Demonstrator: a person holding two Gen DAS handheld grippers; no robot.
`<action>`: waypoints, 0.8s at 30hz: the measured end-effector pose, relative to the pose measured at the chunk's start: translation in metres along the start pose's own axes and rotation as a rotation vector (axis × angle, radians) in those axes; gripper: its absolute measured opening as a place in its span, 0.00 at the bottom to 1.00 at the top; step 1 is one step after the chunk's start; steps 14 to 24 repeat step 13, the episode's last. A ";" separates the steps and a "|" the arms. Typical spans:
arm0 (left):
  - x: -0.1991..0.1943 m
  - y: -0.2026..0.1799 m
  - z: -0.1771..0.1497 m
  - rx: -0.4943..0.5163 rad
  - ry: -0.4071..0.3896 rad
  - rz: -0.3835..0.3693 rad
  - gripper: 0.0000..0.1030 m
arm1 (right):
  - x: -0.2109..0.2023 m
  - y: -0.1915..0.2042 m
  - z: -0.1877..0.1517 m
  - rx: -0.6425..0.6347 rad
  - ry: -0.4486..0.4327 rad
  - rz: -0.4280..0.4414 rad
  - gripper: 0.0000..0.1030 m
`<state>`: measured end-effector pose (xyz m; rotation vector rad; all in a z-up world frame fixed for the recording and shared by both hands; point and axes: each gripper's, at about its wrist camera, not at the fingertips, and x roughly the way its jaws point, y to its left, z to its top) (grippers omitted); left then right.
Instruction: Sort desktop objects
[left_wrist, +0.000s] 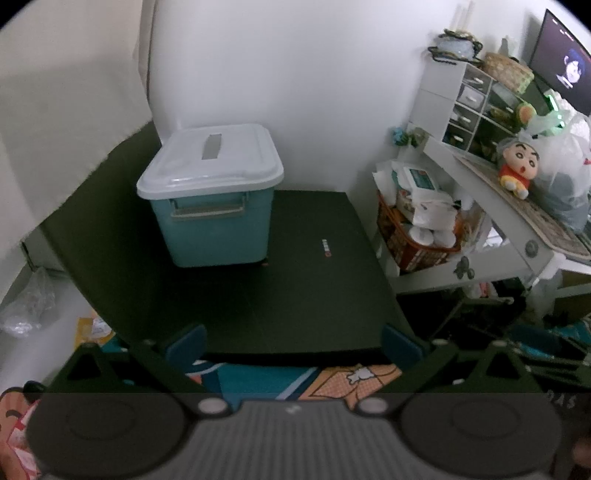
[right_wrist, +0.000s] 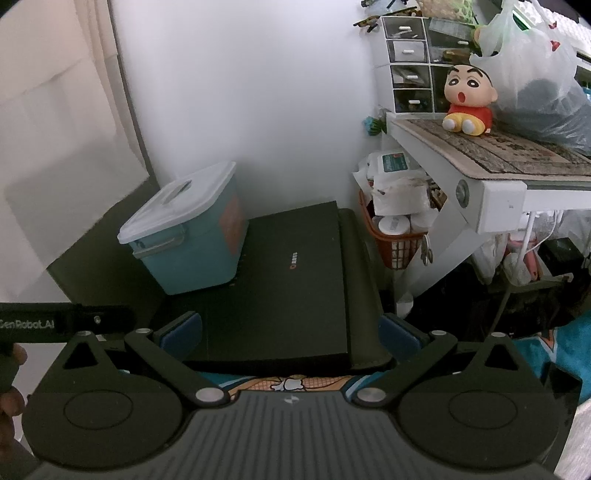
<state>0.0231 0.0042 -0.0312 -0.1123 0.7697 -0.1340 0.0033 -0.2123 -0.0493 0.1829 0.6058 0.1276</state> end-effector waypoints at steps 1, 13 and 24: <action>0.000 0.000 0.000 0.000 0.000 0.002 0.99 | 0.000 0.000 0.000 0.000 0.000 0.001 1.00; 0.002 -0.003 -0.001 0.000 0.006 0.008 0.99 | 0.001 -0.001 0.001 0.004 0.002 0.007 1.00; 0.002 -0.003 -0.001 0.000 0.006 0.008 0.99 | 0.001 -0.001 0.001 0.004 0.002 0.007 1.00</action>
